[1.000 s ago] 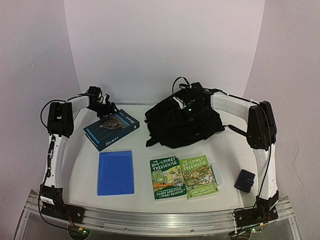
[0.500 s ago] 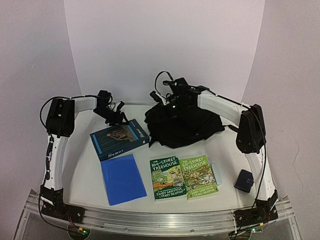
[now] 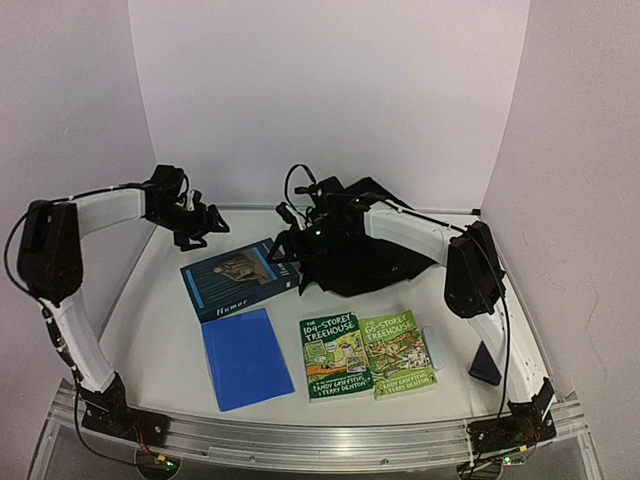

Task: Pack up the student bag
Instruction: Pick up the book from the center of the board.

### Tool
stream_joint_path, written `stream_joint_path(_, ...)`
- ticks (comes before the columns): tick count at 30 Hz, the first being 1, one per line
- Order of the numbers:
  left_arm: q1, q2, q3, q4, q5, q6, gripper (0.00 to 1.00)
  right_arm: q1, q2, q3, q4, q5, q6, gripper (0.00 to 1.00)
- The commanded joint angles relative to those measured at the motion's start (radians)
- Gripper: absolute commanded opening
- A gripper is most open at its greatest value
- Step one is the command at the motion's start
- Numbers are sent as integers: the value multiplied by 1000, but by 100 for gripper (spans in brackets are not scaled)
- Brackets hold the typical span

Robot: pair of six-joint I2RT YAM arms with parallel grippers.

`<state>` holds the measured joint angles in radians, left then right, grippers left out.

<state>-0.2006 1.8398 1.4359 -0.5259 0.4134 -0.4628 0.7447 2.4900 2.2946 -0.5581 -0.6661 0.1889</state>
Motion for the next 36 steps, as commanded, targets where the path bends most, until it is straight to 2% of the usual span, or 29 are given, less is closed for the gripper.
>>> stream_joint_path(1,-39,-207,-273,138,-56,-277,80,4,50,69,55,86,16,78)
stream_joint_path(6,-48,-354,-508,198,-113,-417,78,4,113,119,62,166,-3,78)
stream_joint_path(11,-46,-398,-619,223,-156,-475,75,1,180,154,71,242,-37,78)
stream_joint_path(21,-4,-293,-648,306,-194,-508,79,-7,245,155,83,316,-63,93)
stream_joint_path(26,14,-209,-597,343,-167,-461,81,-19,255,148,84,205,-38,95)
stream_joint_path(29,22,-161,-588,400,-121,-451,79,-19,261,145,87,119,-16,89)
stream_joint_path(33,20,-138,-586,476,-53,-441,69,-19,254,134,92,24,0,77)
stream_joint_path(36,20,-177,-604,518,-27,-433,59,-19,248,127,95,-21,9,67)
